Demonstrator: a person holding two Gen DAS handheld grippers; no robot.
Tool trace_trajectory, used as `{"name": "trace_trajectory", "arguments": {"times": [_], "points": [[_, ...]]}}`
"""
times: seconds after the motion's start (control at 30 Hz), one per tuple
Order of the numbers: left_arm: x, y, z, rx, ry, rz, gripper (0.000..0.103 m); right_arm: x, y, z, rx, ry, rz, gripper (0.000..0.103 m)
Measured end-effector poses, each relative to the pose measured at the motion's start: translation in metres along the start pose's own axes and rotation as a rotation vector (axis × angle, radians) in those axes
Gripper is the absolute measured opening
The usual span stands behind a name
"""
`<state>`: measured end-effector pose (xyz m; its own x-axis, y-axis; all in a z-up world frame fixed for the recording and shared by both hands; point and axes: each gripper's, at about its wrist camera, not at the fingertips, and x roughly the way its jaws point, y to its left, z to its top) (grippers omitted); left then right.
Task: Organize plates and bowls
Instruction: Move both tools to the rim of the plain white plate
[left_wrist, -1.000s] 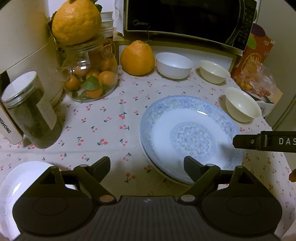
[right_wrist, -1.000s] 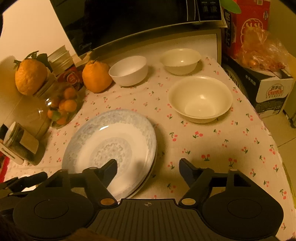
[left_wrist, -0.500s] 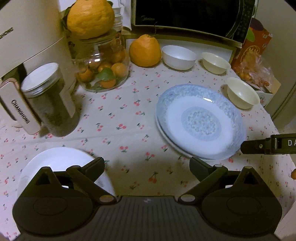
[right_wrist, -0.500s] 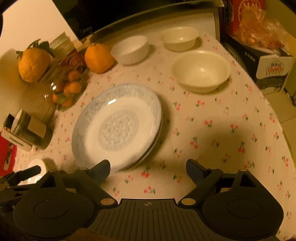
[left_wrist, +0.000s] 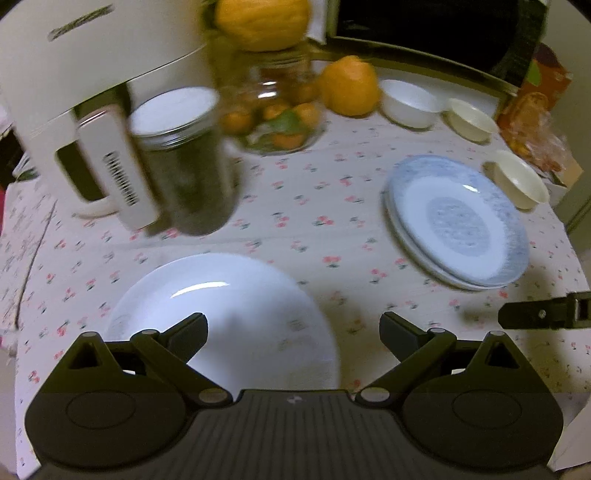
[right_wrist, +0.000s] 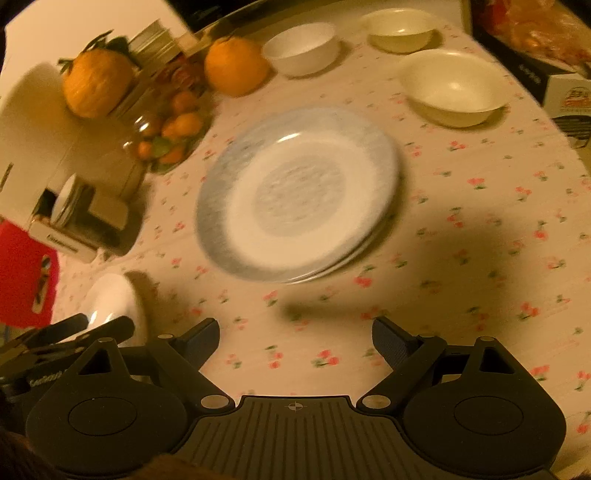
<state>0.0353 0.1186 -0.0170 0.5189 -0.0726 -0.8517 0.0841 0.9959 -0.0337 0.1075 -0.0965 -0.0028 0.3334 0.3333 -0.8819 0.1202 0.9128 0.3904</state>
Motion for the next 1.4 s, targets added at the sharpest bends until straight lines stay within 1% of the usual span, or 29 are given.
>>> {"name": "trace_trajectory", "arguments": {"times": [0.23, 0.43, 0.57, 0.7, 0.77, 0.87, 0.93, 0.97, 1.0, 1.03, 1.17, 1.23, 1.3, 1.37, 1.4], "points": [[-0.006, 0.039, -0.007, -0.063, 0.004, 0.038, 0.099, 0.019, 0.038, -0.004, -0.031, 0.030, 0.047, 0.092], [-0.008, 0.067, -0.013, -0.112, 0.007, 0.060, 0.099, 0.034, 0.067, -0.010, -0.054, 0.028, 0.080, 0.092], [-0.006, 0.082, -0.018, -0.129, 0.017, 0.069, 0.099, 0.046, 0.081, -0.014, -0.073, 0.020, 0.085, 0.092], [-0.005, 0.092, -0.023, -0.141, 0.032, 0.065, 0.097, 0.055, 0.092, -0.017, -0.086, 0.019, 0.109, 0.092], [-0.005, 0.096, -0.025, -0.153, 0.044, 0.057, 0.093, 0.057, 0.097, -0.019, -0.100, 0.016, 0.118, 0.092], [-0.004, 0.102, -0.028, -0.184, 0.065, 0.024, 0.086, 0.061, 0.103, -0.024, -0.119, 0.012, 0.131, 0.092], [-0.004, 0.104, -0.030, -0.200, 0.074, 0.006, 0.079, 0.065, 0.106, -0.027, -0.126, 0.014, 0.141, 0.092], [-0.004, 0.105, -0.030, -0.205, 0.079, -0.001, 0.077, 0.067, 0.108, -0.028, -0.129, 0.013, 0.146, 0.092], [-0.004, 0.105, -0.031, -0.208, 0.085, -0.007, 0.072, 0.069, 0.109, -0.030, -0.133, 0.010, 0.150, 0.092], [-0.003, 0.106, -0.032, -0.209, 0.092, -0.010, 0.068, 0.069, 0.110, -0.031, -0.140, 0.002, 0.153, 0.092], [0.000, 0.108, -0.035, -0.210, 0.110, -0.013, 0.058, 0.070, 0.117, -0.034, -0.171, -0.019, 0.174, 0.092], [0.002, 0.110, -0.038, -0.215, 0.121, -0.015, 0.050, 0.071, 0.121, -0.035, -0.184, -0.028, 0.188, 0.091], [0.003, 0.112, -0.040, -0.225, 0.135, -0.017, 0.044, 0.072, 0.124, -0.037, -0.196, -0.039, 0.193, 0.090], [0.004, 0.115, -0.042, -0.232, 0.144, -0.018, 0.041, 0.072, 0.126, -0.039, -0.213, -0.046, 0.195, 0.089], [0.003, 0.116, -0.043, -0.235, 0.144, -0.018, 0.040, 0.072, 0.127, -0.040, -0.221, -0.050, 0.194, 0.085]]}}
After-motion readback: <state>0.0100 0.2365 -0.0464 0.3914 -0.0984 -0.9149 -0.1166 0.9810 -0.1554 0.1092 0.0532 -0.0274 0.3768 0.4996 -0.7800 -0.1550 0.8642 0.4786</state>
